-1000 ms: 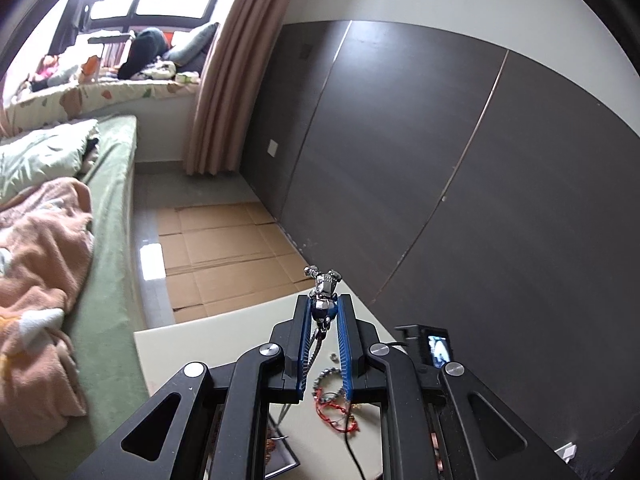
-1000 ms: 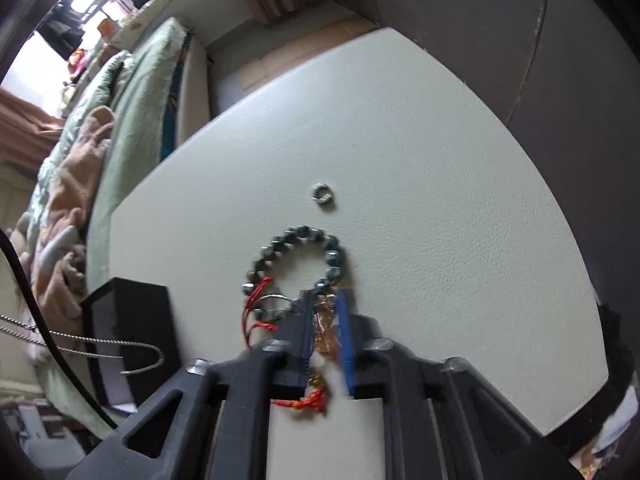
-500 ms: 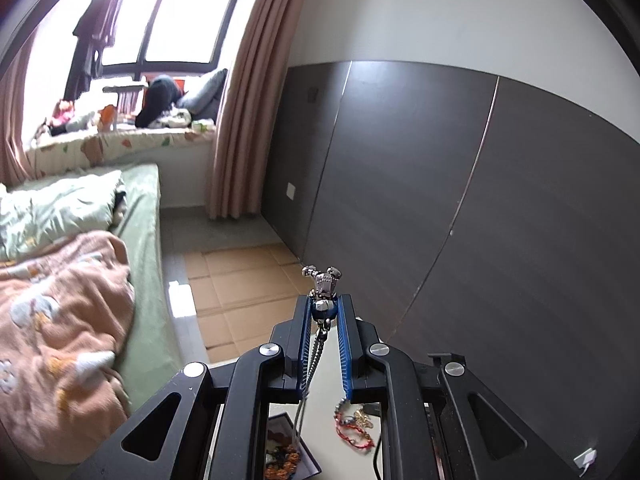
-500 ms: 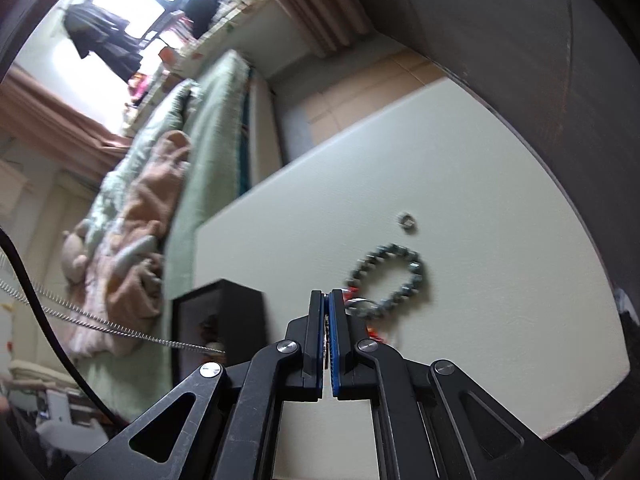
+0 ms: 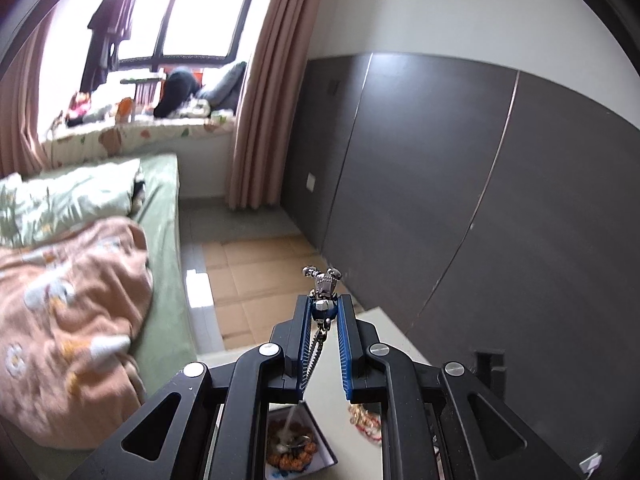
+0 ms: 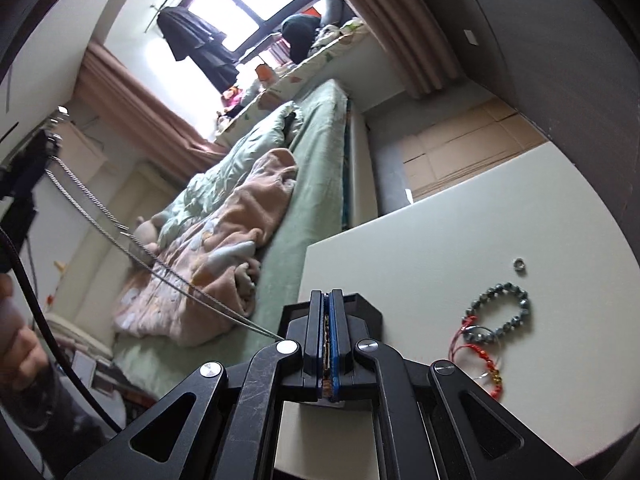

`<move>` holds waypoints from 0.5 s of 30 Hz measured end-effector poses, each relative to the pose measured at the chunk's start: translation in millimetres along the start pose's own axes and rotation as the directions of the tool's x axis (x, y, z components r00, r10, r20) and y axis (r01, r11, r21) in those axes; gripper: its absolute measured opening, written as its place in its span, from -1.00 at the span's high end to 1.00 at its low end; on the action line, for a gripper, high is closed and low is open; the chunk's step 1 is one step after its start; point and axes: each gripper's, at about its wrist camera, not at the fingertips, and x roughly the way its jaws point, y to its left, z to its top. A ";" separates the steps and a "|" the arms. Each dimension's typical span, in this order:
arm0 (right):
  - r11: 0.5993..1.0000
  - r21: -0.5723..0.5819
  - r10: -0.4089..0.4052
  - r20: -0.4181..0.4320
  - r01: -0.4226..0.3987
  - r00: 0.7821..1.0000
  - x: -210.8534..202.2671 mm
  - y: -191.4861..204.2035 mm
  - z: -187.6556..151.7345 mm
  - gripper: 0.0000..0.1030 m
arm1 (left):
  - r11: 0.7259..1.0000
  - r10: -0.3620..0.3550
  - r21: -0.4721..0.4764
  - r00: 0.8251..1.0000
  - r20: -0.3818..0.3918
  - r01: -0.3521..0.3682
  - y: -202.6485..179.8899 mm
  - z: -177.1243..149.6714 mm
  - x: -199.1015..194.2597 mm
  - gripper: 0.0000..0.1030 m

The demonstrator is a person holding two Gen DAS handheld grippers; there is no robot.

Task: Organize jewelry
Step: 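Carry the silver charm into the black box with the left tool and release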

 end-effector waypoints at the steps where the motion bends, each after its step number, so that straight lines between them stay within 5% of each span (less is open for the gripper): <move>1: 1.000 -0.002 -0.002 -0.001 0.002 1.000 1.2 0.2 0.0 0.93 | 1.000 -0.002 -0.010 1.000 -0.014 0.002 2.1 -5.6 5.8 0.74; 11: 1.000 0.015 0.000 -0.019 0.000 1.000 5.1 -8.0 -3.1 0.93 | 0.987 0.010 -0.158 0.991 -0.136 -0.032 37.4 -78.3 70.9 0.74; 15: 1.000 0.015 0.019 -0.031 -0.018 0.999 6.8 -7.1 -4.2 0.93 | 0.977 -0.028 -0.213 0.975 -0.223 -0.021 49.2 -99.3 92.1 0.72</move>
